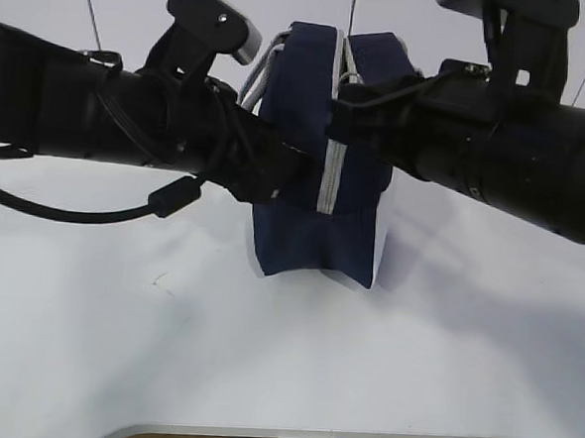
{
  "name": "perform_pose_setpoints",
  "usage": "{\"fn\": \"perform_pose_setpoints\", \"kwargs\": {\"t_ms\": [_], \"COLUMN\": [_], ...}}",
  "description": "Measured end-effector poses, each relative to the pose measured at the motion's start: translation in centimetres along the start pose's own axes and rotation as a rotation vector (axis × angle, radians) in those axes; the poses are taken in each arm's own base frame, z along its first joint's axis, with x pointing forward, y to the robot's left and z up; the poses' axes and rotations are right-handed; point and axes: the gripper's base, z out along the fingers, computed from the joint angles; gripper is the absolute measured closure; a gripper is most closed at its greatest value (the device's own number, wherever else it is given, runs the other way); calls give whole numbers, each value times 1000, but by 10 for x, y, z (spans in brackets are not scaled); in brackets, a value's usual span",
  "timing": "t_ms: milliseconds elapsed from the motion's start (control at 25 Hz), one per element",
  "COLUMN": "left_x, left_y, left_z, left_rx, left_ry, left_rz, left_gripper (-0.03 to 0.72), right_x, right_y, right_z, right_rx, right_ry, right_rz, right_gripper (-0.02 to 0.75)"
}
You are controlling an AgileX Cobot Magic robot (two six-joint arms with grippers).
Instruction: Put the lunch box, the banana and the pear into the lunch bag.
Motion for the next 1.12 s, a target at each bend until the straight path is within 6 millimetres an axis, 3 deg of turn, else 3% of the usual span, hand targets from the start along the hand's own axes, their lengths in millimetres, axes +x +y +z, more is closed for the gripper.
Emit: {"fn": "perform_pose_setpoints", "kwargs": {"t_ms": [320, 480, 520, 640, 1120], "left_x": [-4, -5, -5, -5, -3], "left_y": [3, 3, 3, 3, 2], "left_z": [16, 19, 19, 19, 10], "left_rx": [3, 5, 5, 5, 5], "left_ry": [0, -2, -2, -2, 1], "left_rz": [-17, -23, -25, -25, -7], "left_gripper": [291, 482, 564, 668, 685], "right_x": [0, 0, 0, 0, -18], "right_y": [0, 0, 0, 0, 8], "right_z": [0, 0, 0, 0, 2], "right_rx": [0, 0, 0, 0, -23], "right_ry": [0, 2, 2, 2, -20], "right_rz": [2, 2, 2, 2, -28], "right_gripper": [737, 737, 737, 737, 737]}}
